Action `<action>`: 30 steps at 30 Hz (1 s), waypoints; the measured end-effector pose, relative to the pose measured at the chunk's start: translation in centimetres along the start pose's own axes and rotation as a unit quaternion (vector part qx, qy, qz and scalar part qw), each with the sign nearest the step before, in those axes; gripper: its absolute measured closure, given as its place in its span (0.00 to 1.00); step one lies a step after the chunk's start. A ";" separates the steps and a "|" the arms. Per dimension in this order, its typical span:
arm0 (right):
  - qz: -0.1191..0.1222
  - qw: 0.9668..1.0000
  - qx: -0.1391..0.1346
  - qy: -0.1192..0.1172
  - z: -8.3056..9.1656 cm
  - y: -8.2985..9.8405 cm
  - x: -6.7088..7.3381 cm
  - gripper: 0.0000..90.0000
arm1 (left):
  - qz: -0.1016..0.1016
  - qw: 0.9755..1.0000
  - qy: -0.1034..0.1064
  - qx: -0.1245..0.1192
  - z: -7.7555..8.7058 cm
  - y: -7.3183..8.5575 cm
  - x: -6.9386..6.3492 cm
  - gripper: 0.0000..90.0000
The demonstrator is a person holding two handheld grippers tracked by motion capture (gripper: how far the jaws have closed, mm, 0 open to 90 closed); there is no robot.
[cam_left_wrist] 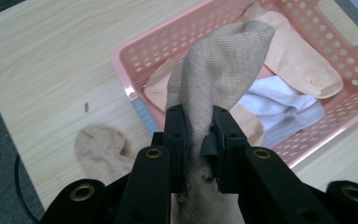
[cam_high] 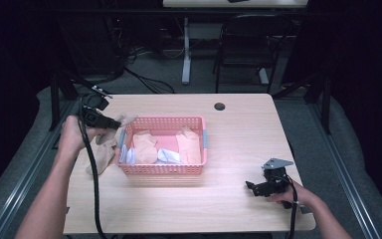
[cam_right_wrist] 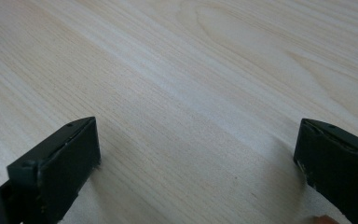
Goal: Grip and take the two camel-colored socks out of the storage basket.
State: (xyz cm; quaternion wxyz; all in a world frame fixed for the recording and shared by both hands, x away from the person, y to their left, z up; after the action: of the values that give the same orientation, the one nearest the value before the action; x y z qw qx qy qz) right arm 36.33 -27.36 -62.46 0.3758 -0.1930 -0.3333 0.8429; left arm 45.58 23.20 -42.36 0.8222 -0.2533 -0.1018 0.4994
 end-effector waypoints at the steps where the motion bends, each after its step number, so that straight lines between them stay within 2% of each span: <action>1: 0.000 1.000 0.000 0.000 0.0 0.0 0.0 0.00 | 0.009 1.000 -0.006 -0.002 0.3 0.3 0.8 0.87; 2: 0.000 1.000 0.000 0.000 0.0 0.0 0.0 0.00 | 0.009 1.000 -0.006 -0.002 0.3 0.3 0.8 0.87; 4: 0.001 1.000 0.000 -0.001 0.0 0.0 0.0 0.00 | 0.016 1.000 -0.018 0.001 0.5 0.8 1.6 0.87; 5: 0.000 1.000 0.000 0.000 0.0 0.0 0.0 0.00 | 0.023 0.999 -0.028 0.006 0.6 1.3 2.4 0.87; 6: 0.001 1.000 0.000 -0.001 0.0 0.0 0.0 0.00 | 0.023 0.999 -0.028 0.006 0.6 1.3 2.4 0.87; 7: 0.001 1.000 0.000 -0.001 0.0 0.0 0.0 0.00 | 0.032 0.999 -0.036 0.008 0.7 1.9 3.3 0.87; 8: 0.001 1.000 0.000 -0.001 0.0 0.0 0.0 0.00 | 0.032 0.999 -0.036 0.008 0.7 1.9 3.3 0.87; 9: 0.001 1.000 0.000 -0.001 0.0 0.0 0.0 0.00 | 0.045 0.998 -0.043 0.008 0.8 2.4 4.2 0.87; 10: 0.001 1.000 0.000 -0.001 0.0 0.0 0.0 0.00 | 0.045 0.998 -0.043 0.008 0.8 2.4 4.2 0.87; 11: 0.001 1.000 0.000 -0.001 0.0 0.0 0.0 0.00 | 0.062 0.997 -0.045 0.005 0.8 3.0 5.1 0.87; 12: 0.001 1.000 0.000 -0.001 0.0 0.0 0.0 0.00 | 0.062 0.997 -0.045 0.005 0.8 3.0 5.1 0.87; 13: 0.001 1.000 0.000 0.000 0.0 0.0 0.0 0.00 | 0.068 0.996 -0.058 0.006 0.8 3.5 5.9 0.87; 14: 0.001 1.000 0.000 -0.001 0.0 0.0 0.0 0.00 | 0.068 0.996 -0.058 0.006 0.8 3.5 5.9 0.87; 15: 0.001 1.000 0.000 -0.001 0.0 0.0 0.0 0.00 | 0.078 0.995 -0.063 0.010 0.6 4.0 6.7 0.87; 16: 0.001 1.000 0.000 -0.001 0.0 0.0 0.0 0.00 | 0.078 0.995 -0.063 0.010 0.6 4.0 6.7 0.87; 17: 0.000 1.000 0.000 0.000 0.0 0.0 0.0 0.00 | 0.093 0.993 -0.067 0.012 0.2 4.6 7.5 0.87; 18: 0.000 1.000 0.000 0.000 0.0 0.0 0.0 0.00 | 0.093 0.993 -0.067 0.012 0.2 4.6 7.5 0.87; 19: 0.001 1.000 0.000 -0.001 0.0 0.0 0.0 0.00 | 0.105 0.992 -0.074 0.017 -0.2 5.2 8.3 0.87; 20: 0.001 1.000 0.000 -0.001 0.0 0.0 0.0 0.00 | 0.105 0.992 -0.074 0.017 -0.2 5.2 8.3 0.87; 21: 0.001 1.000 0.000 -0.001 0.0 0.0 0.0 0.00 | 0.118 0.990 -0.075 0.027 -1.1 5.9 9.0 0.87; 22: 0.001 1.000 0.000 -0.001 0.0 0.0 0.0 0.00 | 0.118 0.990 -0.075 0.027 -1.1 5.9 9.0 0.87; 23: 0.001 1.000 0.000 -0.001 0.0 0.0 0.0 0.00 | 0.128 0.988 -0.083 0.032 -1.9 6.5 9.6 0.87; 24: 0.001 1.000 0.000 -0.001 0.0 0.0 0.0 0.00 | 0.128 0.988 -0.083 0.032 -1.9 6.5 9.6 0.87; 28: 0.001 1.000 0.000 -0.001 0.0 0.0 0.0 0.00 | 0.142 0.985 -0.086 0.041 -3.4 7.5 10.4 0.87; 29: 0.000 1.000 -0.001 0.000 0.0 0.0 0.0 0.00 | 0.149 0.984 -0.082 0.046 -4.0 7.9 10.6 0.87; 30: 0.000 1.000 -0.001 0.000 0.0 0.0 0.0 0.00 | 0.149 0.984 -0.082 0.046 -4.0 7.9 10.6 0.87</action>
State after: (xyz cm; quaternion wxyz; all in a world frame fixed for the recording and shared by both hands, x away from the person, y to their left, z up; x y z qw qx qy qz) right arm 36.32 -27.34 -62.46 0.3753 -0.1934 -0.3337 0.8429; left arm 46.32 34.15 -50.74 0.7381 -0.1861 -0.1066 0.6397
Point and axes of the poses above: each handheld gripper's, and its own axes: z roughly backward along the jaws, y roughly out of its underside, x roughly to its left, the point moved 5 cm from there along -z, roughly forward along the jaws, and after that the axes turned 6 degrees about z, right-handed, at the moved point
